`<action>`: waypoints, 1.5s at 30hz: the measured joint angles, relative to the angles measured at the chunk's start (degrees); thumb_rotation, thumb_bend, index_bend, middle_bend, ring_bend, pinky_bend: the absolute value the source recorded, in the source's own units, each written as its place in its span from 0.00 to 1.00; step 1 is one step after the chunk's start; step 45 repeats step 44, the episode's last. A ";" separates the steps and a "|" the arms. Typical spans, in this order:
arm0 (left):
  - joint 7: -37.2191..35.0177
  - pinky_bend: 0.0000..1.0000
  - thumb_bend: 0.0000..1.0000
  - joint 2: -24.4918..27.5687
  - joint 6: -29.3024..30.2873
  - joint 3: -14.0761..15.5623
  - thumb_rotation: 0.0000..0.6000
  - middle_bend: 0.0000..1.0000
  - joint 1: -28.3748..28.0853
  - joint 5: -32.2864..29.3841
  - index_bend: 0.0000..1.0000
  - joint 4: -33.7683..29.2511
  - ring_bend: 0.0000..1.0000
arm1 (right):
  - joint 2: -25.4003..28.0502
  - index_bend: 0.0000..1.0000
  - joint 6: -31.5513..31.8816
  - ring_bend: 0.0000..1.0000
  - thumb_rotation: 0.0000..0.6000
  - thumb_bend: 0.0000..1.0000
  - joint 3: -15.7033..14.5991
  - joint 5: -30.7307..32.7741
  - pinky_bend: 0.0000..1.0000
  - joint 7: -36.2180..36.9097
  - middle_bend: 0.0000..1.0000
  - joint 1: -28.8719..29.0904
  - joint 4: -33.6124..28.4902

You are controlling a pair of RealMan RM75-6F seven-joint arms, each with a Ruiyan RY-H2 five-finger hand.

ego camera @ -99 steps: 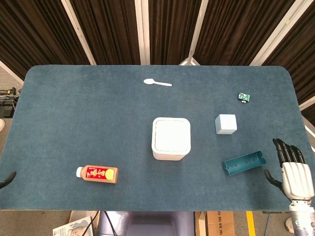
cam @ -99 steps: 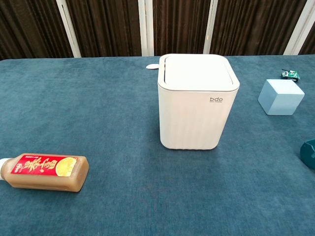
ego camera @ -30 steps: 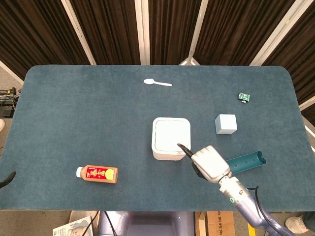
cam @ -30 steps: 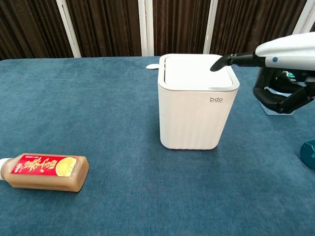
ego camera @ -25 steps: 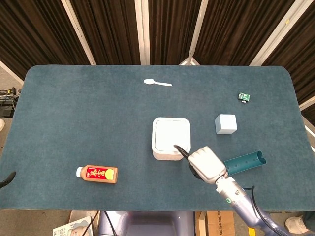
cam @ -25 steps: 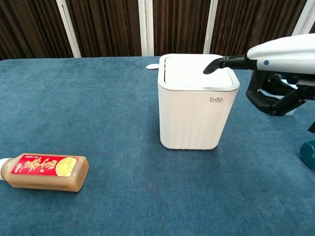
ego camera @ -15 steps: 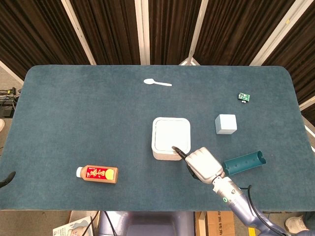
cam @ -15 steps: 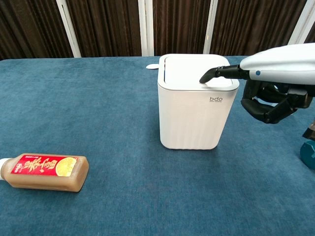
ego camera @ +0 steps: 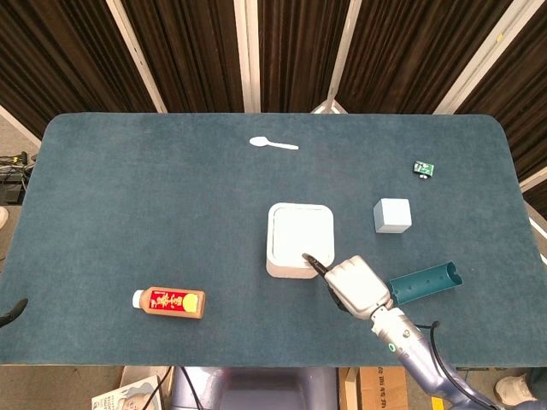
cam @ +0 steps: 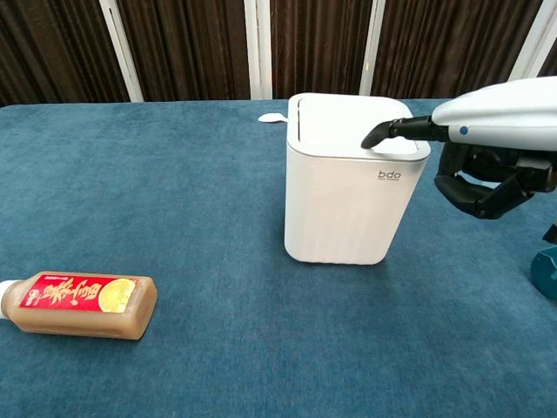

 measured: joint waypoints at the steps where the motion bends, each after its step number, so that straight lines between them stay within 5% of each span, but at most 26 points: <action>1: -0.02 0.00 0.02 0.00 0.03 -0.02 1.00 0.01 0.02 -0.04 0.10 -0.01 0.00 | 0.29 0.20 0.72 0.82 1.00 0.71 0.24 -0.36 0.73 0.98 0.79 -0.32 -0.39; 4: -0.09 0.00 0.02 0.04 -0.02 -0.06 1.00 0.01 0.05 -0.22 0.10 -0.04 0.00 | 1.06 0.10 2.34 0.71 1.00 0.61 0.78 -1.55 0.72 4.08 0.64 -1.42 -1.02; 9: 0.13 0.00 0.02 0.07 -0.30 0.03 1.00 0.01 -0.03 -0.23 0.10 -0.16 0.00 | 2.66 0.03 6.43 0.50 1.00 0.45 1.30 -5.89 0.57 12.77 0.37 -5.18 -0.86; 21: 1.62 0.00 0.02 -0.35 -0.52 0.17 1.00 0.01 -0.19 -0.14 0.10 -0.49 0.00 | 4.36 0.03 16.04 0.27 1.00 0.34 -1.05 -19.80 0.35 39.20 0.15 -16.36 10.88; 37: 2.29 0.00 0.02 -0.11 -1.24 0.76 1.00 0.01 -0.31 0.33 0.10 -0.13 0.00 | -8.26 0.03 32.45 0.21 1.00 0.34 -4.00 -26.63 0.26 41.33 0.12 -28.00 37.01; 45: 2.60 0.00 0.02 0.25 -2.64 1.14 1.00 0.01 -0.81 0.23 0.10 -0.30 0.00 | -8.01 0.03 31.66 0.21 1.00 0.34 -4.46 -27.27 0.26 39.05 0.12 -29.05 37.58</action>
